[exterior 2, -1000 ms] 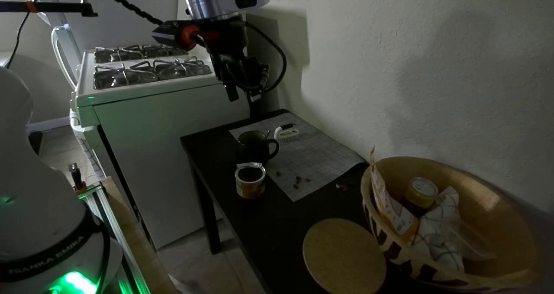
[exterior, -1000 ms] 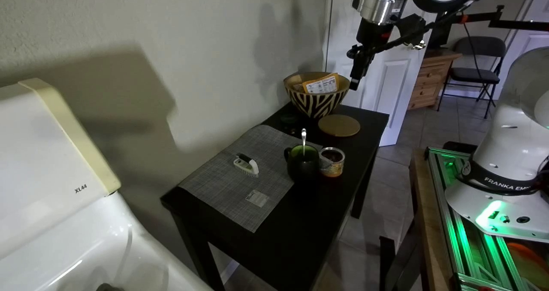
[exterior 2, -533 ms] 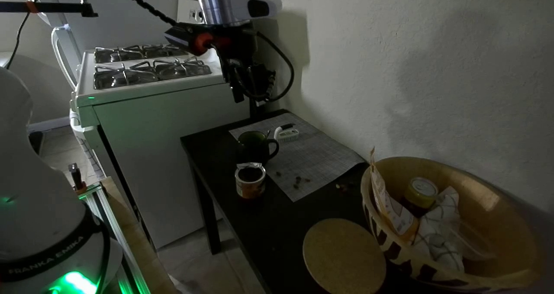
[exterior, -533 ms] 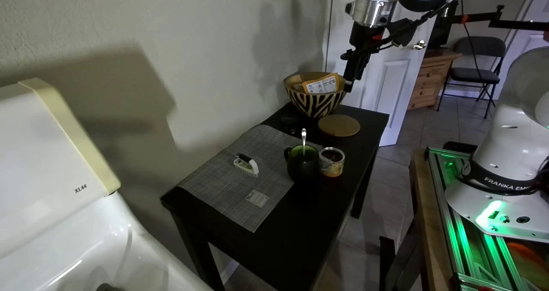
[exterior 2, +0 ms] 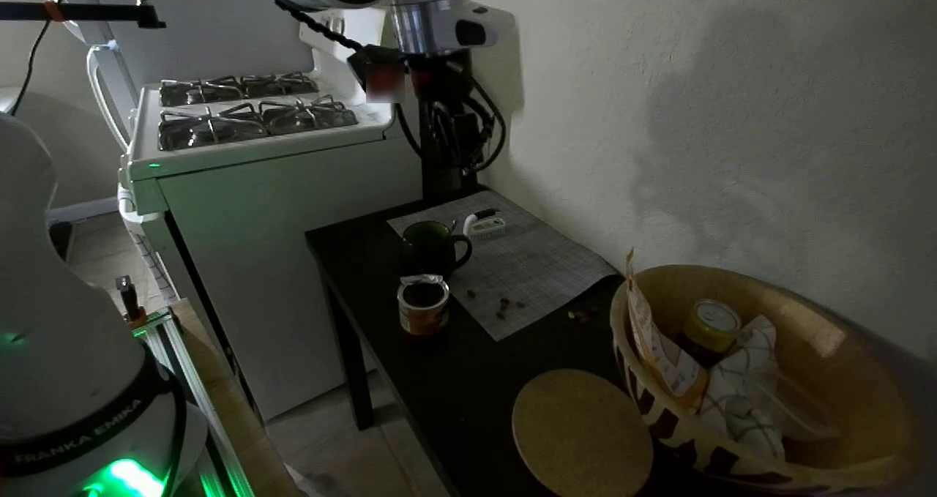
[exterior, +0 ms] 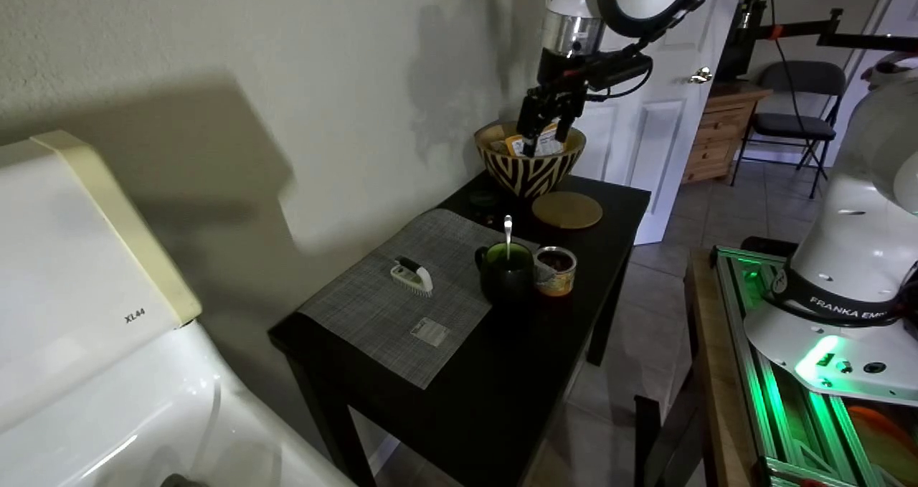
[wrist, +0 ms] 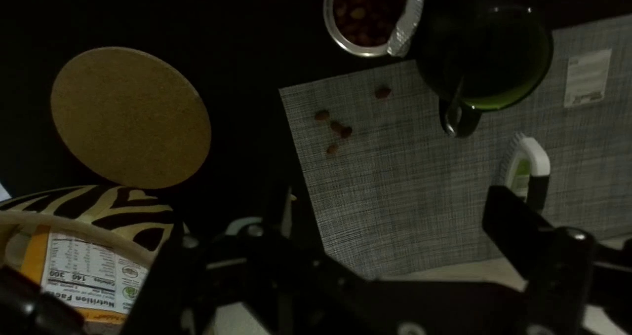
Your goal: Transfer the small brush to the bowl
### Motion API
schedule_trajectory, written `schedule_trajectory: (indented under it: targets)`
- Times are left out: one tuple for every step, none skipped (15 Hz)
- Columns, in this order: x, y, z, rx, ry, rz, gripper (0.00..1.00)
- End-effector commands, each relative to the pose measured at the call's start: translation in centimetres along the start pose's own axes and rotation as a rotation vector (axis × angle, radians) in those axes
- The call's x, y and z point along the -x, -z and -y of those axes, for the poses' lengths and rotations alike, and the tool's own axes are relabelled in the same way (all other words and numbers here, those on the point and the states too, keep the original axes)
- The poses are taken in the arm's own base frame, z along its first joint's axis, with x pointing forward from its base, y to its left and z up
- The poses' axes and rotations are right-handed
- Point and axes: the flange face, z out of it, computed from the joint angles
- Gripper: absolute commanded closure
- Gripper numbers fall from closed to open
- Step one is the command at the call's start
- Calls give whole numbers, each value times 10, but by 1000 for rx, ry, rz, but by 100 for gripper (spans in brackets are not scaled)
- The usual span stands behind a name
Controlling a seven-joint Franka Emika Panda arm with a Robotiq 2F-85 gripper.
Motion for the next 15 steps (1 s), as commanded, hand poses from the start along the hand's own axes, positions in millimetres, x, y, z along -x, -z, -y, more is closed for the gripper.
schedule_trajectory:
  targets:
    - [-40, -33, 41, 2, -188, 15, 0]
    - [-49, -40, 50, -1, -210, 16, 0]
    - [-60, -50, 60, -3, -227, 33, 0]
    - [-70, -56, 67, 0, -241, 40, 0]
    - [-79, -70, 78, 12, -244, 53, 0]
    - [-87, -78, 86, 16, -249, 63, 0]
    - [-94, -91, 99, 22, -245, 80, 0]
    - [-101, -97, 109, 29, -242, 84, 0]
    - [-104, -108, 123, 38, -232, 89, 0]
    - [-106, -115, 136, 46, -222, 95, 0]
    - [-101, -125, 152, 57, -204, 95, 0]
    - [-100, -132, 164, 64, -190, 95, 0]
    - [-90, -138, 176, 74, -168, 84, 0]
    - [-86, -143, 186, 83, -148, 75, 0]
    - [-76, -151, 192, 93, -135, 72, 0]
